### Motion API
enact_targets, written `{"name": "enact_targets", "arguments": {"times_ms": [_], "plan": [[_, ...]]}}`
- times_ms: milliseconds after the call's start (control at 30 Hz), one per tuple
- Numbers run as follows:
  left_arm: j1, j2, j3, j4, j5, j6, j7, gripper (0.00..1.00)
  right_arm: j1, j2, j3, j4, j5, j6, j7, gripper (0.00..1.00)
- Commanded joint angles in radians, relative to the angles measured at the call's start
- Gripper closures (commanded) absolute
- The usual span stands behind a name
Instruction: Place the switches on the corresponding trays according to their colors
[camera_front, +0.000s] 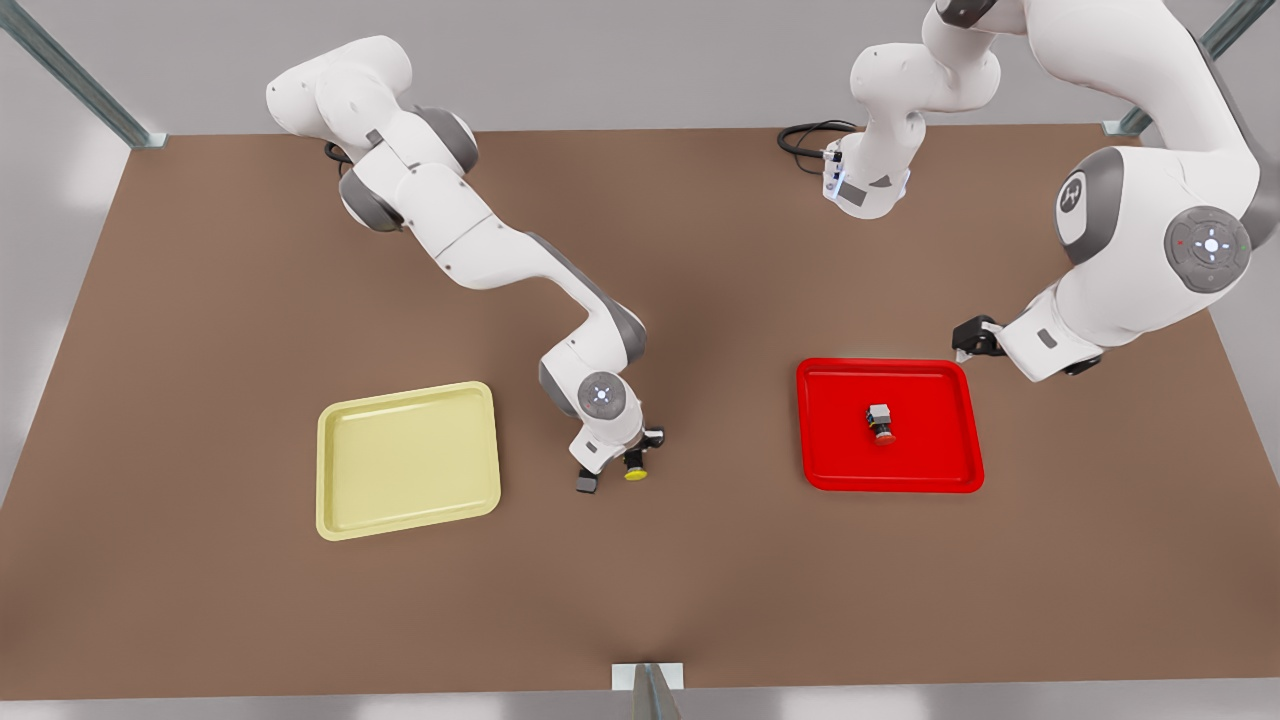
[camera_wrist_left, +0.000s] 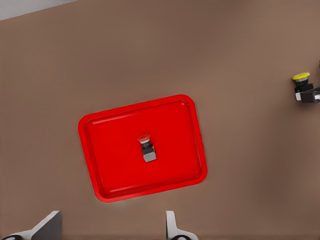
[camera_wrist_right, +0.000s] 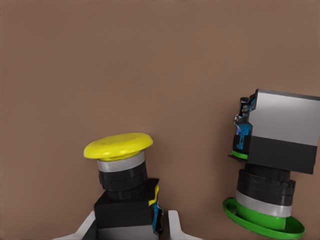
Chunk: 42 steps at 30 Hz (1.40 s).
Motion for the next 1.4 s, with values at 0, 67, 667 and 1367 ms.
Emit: {"name": "enact_targets", "arguments": {"times_ms": [0,67,667,1367], "plan": [[0.000,0.000,0.000,0.000,0.000,0.000,0.000,0.00,0.000,0.001,0.000,0.000,0.000,0.000,0.000,0.44],[0.000,0.000,0.000,0.000,0.000,0.000,0.000,0.00,0.000,0.001,0.000,0.000,0.002,0.011,-0.002,0.46],[0.000,-0.003,0.000,0.000,0.000,-0.002,0.000,0.00,-0.048,-0.157,0.003,0.003,-0.006,-0.153,-0.080,0.52],[0.000,0.001,0.000,-0.008,-0.006,0.008,-0.011,0.00,-0.503,-0.946,0.014,-0.692,0.111,-0.383,-0.626,0.00]]}}
